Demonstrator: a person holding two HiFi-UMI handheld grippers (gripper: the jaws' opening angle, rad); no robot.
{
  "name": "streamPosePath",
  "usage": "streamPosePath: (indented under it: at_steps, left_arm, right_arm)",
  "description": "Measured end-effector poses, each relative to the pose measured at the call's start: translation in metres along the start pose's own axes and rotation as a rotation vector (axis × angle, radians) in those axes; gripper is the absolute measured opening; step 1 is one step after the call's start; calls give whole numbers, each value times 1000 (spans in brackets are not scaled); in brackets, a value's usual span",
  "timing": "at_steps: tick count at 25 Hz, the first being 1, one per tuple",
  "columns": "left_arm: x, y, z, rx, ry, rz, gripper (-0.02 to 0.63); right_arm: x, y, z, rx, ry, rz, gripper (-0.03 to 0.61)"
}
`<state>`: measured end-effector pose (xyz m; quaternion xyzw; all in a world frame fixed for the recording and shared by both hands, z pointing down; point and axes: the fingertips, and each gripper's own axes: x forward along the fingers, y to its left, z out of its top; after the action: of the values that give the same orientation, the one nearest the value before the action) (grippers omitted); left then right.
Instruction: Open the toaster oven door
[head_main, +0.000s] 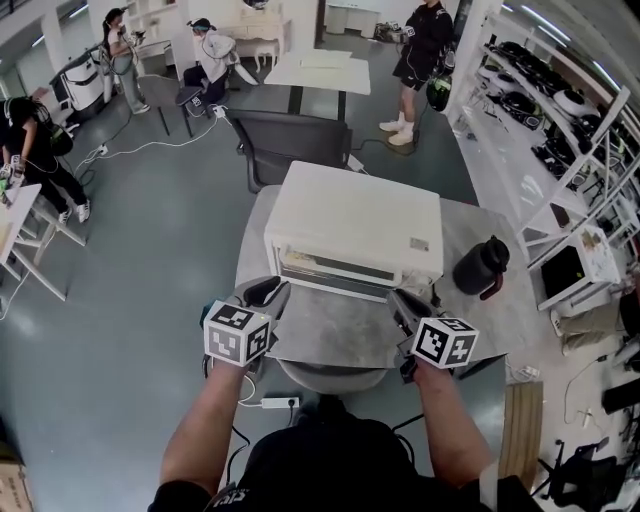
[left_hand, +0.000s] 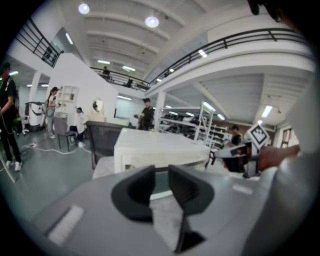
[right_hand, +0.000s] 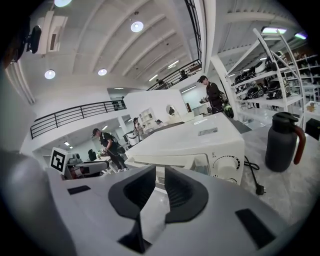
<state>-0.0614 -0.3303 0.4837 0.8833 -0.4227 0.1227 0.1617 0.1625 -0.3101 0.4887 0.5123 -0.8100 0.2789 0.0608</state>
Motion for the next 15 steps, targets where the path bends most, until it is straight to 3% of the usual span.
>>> streamPosePath:
  at_steps: [8,15]
  left_arm:
    - [31,38,15,-61,8,80,208]
    - [56,52,19,-65,32,103,239]
  right_arm:
    - [24,-24,8,21,52,-34,98]
    - [33,-44,6,61,67,-80,133]
